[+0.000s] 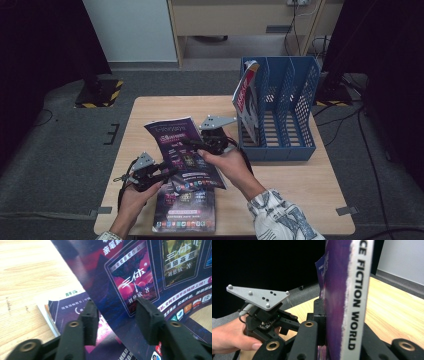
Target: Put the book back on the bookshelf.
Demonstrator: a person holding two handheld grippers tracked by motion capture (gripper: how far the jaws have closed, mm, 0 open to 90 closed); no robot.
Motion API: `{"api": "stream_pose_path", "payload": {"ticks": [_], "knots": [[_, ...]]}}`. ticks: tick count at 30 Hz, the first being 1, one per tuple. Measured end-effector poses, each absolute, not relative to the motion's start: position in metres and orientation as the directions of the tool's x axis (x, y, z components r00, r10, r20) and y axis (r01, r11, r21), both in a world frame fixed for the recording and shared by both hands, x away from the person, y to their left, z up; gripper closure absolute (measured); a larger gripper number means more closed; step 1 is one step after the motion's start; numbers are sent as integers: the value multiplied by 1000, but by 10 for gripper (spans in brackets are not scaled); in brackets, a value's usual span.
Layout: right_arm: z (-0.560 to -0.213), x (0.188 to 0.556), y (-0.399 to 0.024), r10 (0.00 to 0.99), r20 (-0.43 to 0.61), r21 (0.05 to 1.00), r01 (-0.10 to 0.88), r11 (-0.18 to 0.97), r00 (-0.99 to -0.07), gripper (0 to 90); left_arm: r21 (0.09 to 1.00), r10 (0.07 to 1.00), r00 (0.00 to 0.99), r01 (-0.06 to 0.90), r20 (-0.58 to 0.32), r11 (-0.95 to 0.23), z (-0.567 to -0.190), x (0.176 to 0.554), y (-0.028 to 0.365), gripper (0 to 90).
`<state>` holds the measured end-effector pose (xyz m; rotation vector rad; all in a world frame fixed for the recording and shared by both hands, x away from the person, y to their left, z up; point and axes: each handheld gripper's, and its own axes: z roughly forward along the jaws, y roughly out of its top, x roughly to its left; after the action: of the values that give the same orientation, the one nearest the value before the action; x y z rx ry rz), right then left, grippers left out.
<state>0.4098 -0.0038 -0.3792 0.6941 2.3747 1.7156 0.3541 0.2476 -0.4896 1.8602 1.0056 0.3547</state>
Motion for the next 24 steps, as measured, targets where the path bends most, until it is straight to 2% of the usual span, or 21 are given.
{"api": "stream_pose_path", "payload": {"ticks": [3, 8, 24], "knots": [[-380, 411, -6, 442, 149, 927, 281, 248, -884, 828, 846, 773, 610, 493, -173, -200, -488, 354, 248, 667], [-381, 412, -10, 460, 135, 931, 271, 245, -878, 828, 851, 774, 613, 482, -157, -209, -485, 354, 248, 731], [-378, 412, -21, 453, 101, 936, 239, 258, -886, 825, 875, 776, 625, 416, -78, -247, -471, 350, 253, 781]]}}
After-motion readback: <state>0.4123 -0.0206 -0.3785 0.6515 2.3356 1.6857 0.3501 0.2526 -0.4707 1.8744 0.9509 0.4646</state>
